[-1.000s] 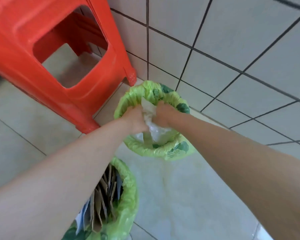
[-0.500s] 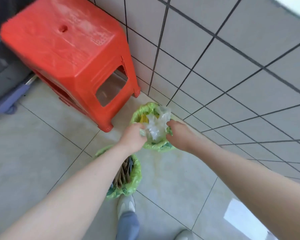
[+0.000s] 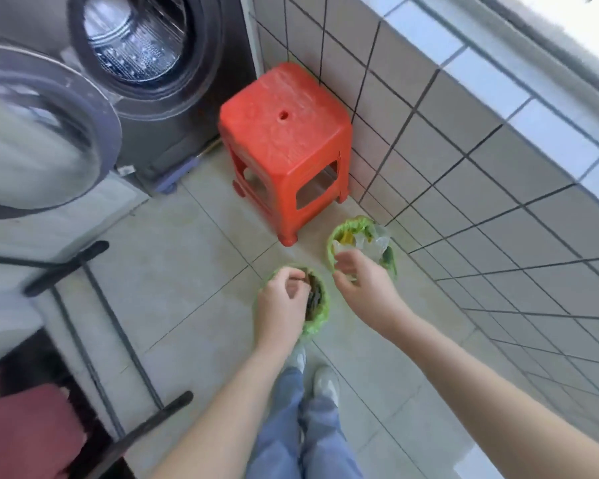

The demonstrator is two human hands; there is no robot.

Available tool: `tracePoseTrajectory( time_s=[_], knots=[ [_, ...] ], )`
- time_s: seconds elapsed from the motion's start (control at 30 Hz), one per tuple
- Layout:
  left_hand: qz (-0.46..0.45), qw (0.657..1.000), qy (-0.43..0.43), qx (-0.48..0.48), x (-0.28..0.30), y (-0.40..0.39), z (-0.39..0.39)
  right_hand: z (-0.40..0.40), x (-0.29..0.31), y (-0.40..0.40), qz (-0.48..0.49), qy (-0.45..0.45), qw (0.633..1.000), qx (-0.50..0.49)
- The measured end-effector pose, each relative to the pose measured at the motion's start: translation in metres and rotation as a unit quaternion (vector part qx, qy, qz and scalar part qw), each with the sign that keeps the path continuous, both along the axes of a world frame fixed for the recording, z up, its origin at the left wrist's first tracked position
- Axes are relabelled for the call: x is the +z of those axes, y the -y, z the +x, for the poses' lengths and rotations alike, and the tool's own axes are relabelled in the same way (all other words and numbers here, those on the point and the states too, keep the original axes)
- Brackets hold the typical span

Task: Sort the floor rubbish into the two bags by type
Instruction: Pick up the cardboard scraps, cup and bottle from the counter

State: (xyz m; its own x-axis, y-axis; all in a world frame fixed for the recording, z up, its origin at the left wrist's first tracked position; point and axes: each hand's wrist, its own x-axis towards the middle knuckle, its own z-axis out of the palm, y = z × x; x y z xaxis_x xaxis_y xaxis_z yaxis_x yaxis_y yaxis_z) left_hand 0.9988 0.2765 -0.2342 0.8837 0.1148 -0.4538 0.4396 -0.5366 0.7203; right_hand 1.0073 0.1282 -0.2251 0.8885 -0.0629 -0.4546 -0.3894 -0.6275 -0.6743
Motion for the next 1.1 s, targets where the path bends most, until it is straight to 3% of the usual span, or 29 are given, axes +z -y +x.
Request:
tracePoseTrajectory(
  time_s=[0.33, 0.6, 0.9, 1.1],
  knots=[
    [-0.032, 0.977, 0.016, 0.211, 0.117, -0.082, -0.099, -0.031, 0.118, -0.096, 0.04, 0.048, 0.988, 0.144],
    [-0.021, 0.939, 0.086, 0.333, 0.17, -0.171, -0.114, -0.026, 0.182, -0.186, 0.048, 0.102, 0.962, 0.248],
    [0.009, 0.922, 0.154, 0.355, 0.222, -0.319, -0.054, 0.045, 0.239, -0.306, 0.05, 0.166, 0.955, 0.241],
    [0.025, 0.931, 0.195, 0.307, 0.254, -0.418, 0.017, 0.104, 0.269, -0.389, 0.049, 0.209, 0.958, 0.193]
  ],
)
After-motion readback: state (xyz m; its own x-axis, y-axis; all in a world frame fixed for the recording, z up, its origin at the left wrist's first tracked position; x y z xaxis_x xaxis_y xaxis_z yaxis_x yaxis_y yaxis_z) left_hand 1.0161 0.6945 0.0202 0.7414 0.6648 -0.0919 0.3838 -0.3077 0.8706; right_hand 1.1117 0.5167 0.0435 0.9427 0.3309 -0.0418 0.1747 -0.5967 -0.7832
